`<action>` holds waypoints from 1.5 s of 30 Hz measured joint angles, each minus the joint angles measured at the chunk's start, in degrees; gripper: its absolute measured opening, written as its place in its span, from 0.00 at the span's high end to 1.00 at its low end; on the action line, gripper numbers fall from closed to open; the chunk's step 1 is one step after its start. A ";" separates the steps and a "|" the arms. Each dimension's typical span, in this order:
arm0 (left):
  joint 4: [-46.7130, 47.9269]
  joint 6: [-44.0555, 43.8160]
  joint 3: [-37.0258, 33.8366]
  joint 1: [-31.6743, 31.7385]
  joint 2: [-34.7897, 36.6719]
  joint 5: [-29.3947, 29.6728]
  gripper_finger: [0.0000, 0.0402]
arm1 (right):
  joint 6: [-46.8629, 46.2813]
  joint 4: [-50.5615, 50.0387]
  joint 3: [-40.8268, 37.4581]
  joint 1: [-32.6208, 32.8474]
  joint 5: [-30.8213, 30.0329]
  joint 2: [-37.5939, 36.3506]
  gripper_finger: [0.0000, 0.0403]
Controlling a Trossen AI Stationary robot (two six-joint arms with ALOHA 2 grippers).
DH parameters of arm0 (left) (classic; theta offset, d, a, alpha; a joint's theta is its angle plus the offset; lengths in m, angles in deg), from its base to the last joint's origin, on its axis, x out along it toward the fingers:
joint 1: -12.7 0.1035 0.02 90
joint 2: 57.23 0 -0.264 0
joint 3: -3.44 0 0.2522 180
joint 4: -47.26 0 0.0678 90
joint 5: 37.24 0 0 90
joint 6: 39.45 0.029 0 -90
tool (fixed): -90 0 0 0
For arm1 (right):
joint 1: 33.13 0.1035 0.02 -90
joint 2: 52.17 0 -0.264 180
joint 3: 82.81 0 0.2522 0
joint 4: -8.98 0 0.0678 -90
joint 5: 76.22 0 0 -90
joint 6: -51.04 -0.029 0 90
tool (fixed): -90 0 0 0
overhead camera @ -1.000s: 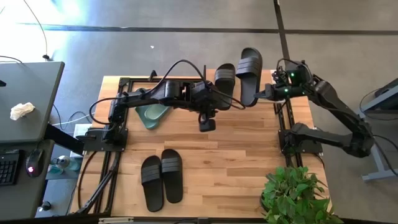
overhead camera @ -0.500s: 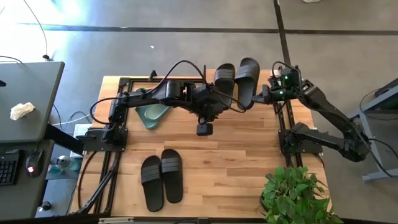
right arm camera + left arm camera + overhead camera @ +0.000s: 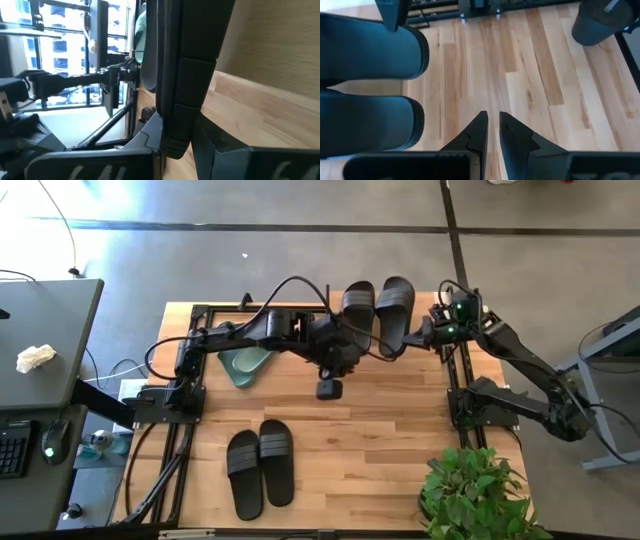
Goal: Pick and place slides into the shelf
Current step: Put the black slipper on the shelf
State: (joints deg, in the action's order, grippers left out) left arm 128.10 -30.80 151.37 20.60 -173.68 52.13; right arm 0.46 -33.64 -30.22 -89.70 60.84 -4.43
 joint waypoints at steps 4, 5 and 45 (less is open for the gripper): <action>-1.12 -0.03 0.04 -0.04 -0.63 0.04 0.91 | -0.46 -0.02 0.00 -1.25 0.14 0.75 0.91; -1.05 -0.09 -0.01 -0.04 -0.91 0.03 0.91 | -0.62 -0.02 0.00 -1.27 0.10 1.02 0.91; -3.94 1.60 -0.04 4.42 -5.65 4.04 0.91 | 22.24 -30.72 23.59 1.65 -27.72 6.10 0.60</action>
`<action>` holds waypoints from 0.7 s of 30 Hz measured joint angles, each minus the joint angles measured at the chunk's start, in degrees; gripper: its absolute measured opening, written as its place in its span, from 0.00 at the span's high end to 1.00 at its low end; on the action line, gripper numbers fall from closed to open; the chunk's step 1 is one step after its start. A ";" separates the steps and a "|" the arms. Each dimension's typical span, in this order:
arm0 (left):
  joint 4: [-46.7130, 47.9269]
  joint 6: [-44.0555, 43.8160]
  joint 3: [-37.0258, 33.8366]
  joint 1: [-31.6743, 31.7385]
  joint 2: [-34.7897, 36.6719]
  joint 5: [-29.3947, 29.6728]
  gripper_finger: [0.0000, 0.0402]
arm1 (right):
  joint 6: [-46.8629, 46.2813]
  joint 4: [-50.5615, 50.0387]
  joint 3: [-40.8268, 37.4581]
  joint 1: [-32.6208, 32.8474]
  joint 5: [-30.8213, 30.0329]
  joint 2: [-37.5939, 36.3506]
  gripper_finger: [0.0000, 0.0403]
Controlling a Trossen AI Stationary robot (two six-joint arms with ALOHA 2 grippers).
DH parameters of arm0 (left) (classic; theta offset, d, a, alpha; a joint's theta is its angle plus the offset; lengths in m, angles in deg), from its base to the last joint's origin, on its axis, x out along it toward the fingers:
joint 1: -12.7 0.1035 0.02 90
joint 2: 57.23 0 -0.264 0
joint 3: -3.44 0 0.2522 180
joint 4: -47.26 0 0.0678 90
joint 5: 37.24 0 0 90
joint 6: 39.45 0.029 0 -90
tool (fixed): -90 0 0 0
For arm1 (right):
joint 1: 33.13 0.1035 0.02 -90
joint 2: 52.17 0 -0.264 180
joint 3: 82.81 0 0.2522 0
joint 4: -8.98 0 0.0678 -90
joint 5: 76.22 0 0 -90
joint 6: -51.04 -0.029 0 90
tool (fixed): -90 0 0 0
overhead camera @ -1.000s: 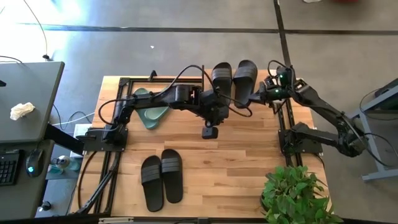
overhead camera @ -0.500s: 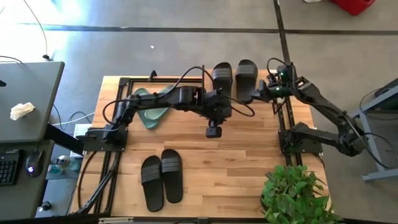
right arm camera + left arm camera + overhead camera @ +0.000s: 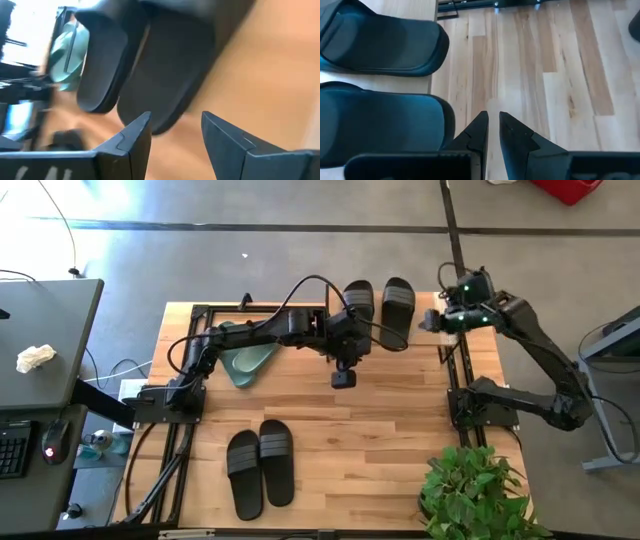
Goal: Pick and place slides into the shelf
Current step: Put the black slipper on the shelf
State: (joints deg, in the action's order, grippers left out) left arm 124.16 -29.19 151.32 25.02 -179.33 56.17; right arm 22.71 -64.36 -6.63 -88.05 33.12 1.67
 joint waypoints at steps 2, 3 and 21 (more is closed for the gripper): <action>0.56 0.76 0.00 0.51 0.00 0.28 0.91 | 6.00 0.34 3.31 1.88 -5.94 0.04 0.60; 1.09 0.92 0.00 0.89 0.20 0.35 0.91 | 9.39 0.68 4.67 3.06 -8.87 0.06 0.60; 10.90 2.58 0.07 6.71 2.58 -2.63 0.91 | 29.78 4.97 1.59 27.93 -45.79 2.01 0.63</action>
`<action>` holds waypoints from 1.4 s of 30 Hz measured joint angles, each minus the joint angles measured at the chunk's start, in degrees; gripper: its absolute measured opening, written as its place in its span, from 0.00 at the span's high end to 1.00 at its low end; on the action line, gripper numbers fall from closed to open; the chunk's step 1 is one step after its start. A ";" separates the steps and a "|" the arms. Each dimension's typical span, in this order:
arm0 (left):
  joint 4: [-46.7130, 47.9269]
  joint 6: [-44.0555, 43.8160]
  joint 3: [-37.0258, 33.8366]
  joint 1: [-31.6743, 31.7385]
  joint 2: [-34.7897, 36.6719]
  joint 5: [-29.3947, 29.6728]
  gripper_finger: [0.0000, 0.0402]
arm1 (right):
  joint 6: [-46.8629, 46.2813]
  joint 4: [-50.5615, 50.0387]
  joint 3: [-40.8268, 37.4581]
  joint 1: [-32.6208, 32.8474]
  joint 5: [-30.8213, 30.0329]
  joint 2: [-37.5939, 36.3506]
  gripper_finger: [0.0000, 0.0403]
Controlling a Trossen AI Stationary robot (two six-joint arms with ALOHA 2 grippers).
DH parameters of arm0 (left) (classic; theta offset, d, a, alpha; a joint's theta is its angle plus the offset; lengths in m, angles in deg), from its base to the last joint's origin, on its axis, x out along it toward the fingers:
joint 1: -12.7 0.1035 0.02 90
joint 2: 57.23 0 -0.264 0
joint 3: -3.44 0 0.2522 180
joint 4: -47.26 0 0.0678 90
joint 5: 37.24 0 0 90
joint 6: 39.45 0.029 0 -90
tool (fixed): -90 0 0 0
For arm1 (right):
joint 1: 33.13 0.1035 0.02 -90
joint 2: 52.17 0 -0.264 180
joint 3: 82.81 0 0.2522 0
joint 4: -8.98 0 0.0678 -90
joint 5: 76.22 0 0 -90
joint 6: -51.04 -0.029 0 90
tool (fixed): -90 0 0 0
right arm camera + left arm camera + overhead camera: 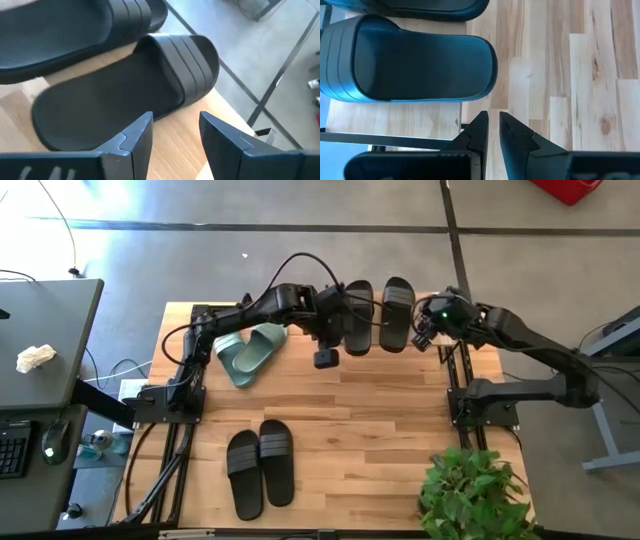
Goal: Pick and place slides into the shelf
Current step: Put the black slipper on the shelf
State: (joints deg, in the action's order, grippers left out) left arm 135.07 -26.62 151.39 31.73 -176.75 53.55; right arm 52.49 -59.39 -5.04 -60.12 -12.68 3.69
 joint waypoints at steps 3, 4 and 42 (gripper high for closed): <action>0.50 1.86 0.00 0.24 0.00 -2.37 0.91 | -1.14 -0.04 0.00 1.99 0.10 -1.11 0.65; 0.85 2.49 0.00 0.59 0.00 -3.29 0.91 | -1.92 -0.07 0.00 3.08 0.10 -1.35 0.65; 16.00 9.44 0.00 10.35 0.22 -6.90 0.91 | 11.72 17.41 0.11 17.27 -35.93 26.26 0.65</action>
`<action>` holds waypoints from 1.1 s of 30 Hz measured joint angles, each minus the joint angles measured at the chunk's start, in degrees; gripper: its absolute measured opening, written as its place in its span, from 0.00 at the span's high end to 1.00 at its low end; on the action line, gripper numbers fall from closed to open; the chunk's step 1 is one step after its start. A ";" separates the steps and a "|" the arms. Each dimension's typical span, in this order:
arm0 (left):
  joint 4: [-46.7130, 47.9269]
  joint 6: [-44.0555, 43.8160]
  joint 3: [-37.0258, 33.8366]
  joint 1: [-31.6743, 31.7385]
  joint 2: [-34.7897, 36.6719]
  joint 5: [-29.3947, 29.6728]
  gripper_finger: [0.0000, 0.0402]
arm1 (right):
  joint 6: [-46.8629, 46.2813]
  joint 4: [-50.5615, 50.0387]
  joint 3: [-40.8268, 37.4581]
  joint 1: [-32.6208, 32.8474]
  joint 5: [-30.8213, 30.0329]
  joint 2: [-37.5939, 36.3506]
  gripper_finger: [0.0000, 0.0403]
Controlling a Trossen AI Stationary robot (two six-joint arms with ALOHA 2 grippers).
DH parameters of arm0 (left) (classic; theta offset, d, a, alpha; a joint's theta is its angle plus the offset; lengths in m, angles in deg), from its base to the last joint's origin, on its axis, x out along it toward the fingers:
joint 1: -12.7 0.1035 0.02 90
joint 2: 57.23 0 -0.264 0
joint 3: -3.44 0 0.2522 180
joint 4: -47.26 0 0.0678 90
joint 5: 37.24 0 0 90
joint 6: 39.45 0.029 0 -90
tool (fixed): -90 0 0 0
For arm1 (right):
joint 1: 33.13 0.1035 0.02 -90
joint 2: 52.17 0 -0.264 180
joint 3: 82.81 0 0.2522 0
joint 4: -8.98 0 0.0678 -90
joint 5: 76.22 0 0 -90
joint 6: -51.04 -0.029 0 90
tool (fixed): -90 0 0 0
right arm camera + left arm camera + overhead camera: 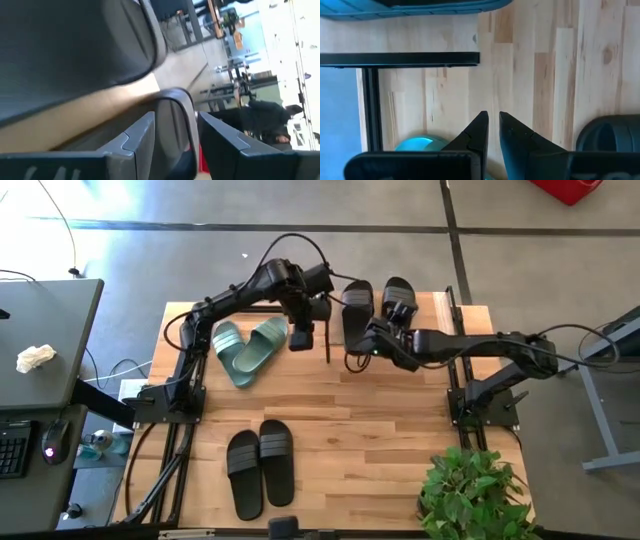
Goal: Pick and place slides into the shelf
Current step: Put the black slipper on the shelf
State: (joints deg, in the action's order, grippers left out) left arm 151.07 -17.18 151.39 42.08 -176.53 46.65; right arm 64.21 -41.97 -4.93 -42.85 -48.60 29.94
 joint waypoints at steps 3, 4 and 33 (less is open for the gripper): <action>0.02 -0.01 0.00 1.22 0.00 -0.92 0.91 | -1.52 -2.45 -0.02 -2.13 0.37 -0.01 0.65; 0.02 0.01 0.00 1.44 0.00 -0.90 0.91 | -2.18 -2.98 -0.02 -2.76 -0.23 -0.01 0.65; -0.41 0.63 0.00 1.73 0.00 -2.47 0.91 | -15.47 -5.07 -0.02 -9.23 27.62 -0.03 0.98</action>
State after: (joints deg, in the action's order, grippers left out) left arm 150.66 -16.55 151.39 43.81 -176.53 44.18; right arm 48.74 -47.04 -4.95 -52.07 -20.98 29.91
